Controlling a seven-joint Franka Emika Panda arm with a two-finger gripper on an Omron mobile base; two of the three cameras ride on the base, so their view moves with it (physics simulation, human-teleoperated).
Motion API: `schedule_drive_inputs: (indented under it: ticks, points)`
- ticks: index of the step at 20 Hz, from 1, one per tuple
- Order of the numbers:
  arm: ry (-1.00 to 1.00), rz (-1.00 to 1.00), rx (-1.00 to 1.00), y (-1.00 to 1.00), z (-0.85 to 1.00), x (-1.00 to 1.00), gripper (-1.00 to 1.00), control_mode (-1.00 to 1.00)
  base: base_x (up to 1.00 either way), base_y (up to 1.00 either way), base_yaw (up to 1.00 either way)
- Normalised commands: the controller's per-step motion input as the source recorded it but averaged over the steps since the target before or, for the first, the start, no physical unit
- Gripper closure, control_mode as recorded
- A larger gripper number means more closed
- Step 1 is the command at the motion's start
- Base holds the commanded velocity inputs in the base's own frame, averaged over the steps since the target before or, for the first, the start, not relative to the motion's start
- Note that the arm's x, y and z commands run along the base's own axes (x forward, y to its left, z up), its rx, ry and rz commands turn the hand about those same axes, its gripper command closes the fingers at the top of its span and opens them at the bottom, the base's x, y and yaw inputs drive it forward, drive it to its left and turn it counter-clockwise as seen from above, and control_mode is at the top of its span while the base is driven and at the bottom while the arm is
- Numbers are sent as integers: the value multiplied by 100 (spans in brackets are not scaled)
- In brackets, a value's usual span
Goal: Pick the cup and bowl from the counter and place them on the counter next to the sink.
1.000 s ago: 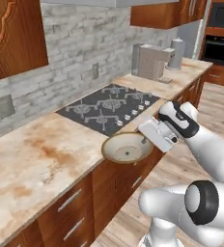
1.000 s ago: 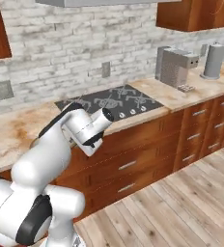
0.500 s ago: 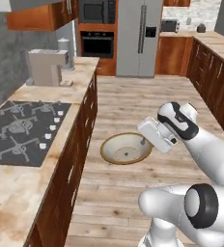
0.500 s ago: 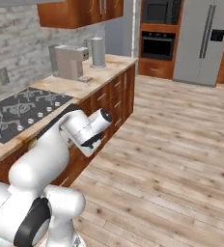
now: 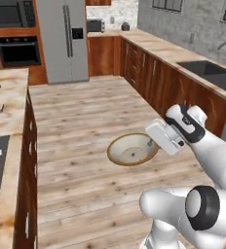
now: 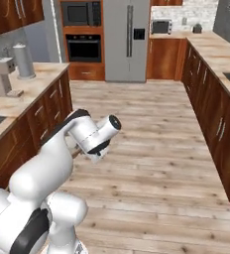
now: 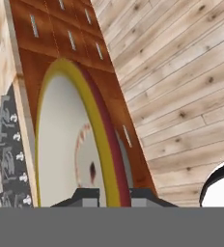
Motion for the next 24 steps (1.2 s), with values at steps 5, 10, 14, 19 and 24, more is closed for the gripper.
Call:
schedule_drive_inputs:
  ticks: [5,10,14,19,24]
  points:
    - [0,0,0,0,0,0,100,100,100,16,-18]
    - [0,0,0,0,0,0,100,100,100,29,-19]
    - [0,0,0,0,0,0,100,100,100,26,-20]
    - [0,0,0,0,0,0,100,100,100,23,-25]
    - [0,0,0,0,0,0,100,100,100,18,-28]
